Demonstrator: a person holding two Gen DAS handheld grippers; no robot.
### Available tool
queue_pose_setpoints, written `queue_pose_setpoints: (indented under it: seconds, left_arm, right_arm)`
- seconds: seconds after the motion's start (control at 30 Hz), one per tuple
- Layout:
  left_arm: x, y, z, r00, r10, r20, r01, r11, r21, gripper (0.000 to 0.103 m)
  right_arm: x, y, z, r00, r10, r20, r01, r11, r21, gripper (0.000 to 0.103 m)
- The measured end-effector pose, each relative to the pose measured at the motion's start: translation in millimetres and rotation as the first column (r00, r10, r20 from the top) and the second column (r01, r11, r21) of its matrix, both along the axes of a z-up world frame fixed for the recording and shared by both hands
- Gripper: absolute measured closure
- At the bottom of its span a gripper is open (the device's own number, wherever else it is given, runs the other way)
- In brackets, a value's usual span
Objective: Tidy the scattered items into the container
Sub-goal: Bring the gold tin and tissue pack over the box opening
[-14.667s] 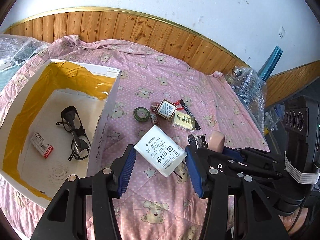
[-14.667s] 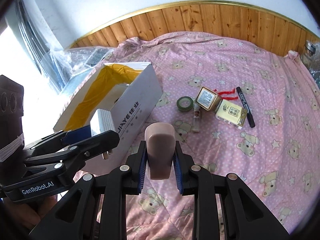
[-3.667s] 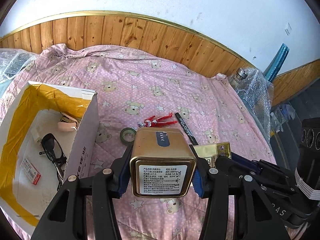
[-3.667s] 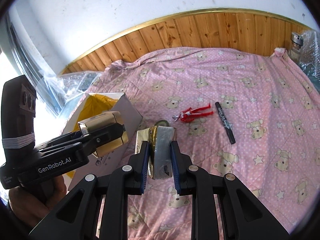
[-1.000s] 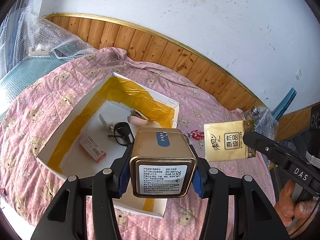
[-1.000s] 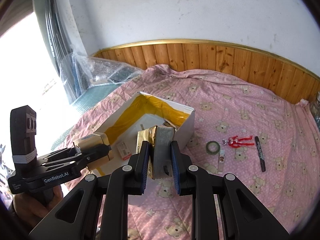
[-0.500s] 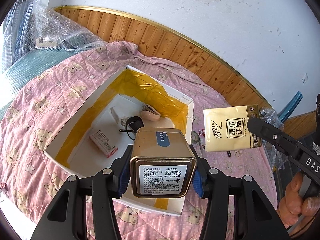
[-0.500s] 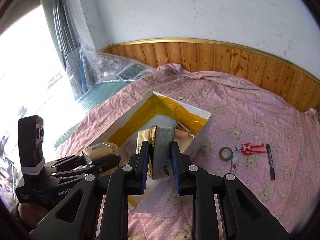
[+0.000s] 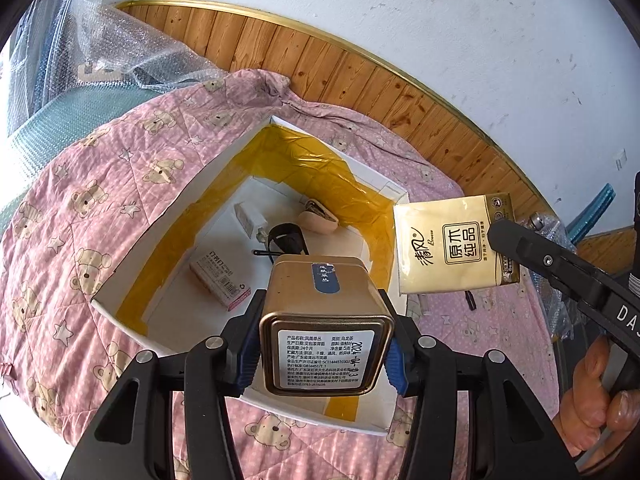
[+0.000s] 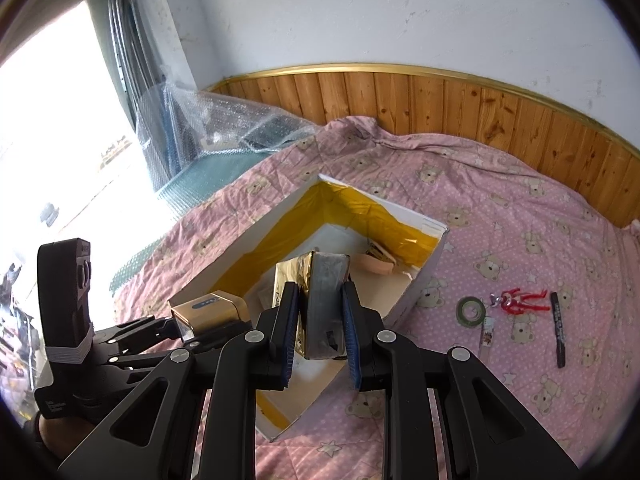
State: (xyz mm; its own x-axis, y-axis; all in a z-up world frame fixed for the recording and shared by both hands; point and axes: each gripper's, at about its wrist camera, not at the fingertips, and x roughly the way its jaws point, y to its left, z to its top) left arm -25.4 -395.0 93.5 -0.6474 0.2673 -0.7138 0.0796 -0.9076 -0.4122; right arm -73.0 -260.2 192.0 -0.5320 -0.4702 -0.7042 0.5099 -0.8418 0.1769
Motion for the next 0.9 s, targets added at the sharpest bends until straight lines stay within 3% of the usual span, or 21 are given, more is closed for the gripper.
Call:
queue_pose_setpoints:
  seconds: [0.9]
  left_arm:
    - [-26, -14, -21, 0.997, 0.028, 0.072, -0.028, 1.000, 0.004, 0.051]
  right_arm:
    - [-45, -12, -34, 0.996, 0.009, 0.084, -0.009, 1.000, 0.008, 0.081]
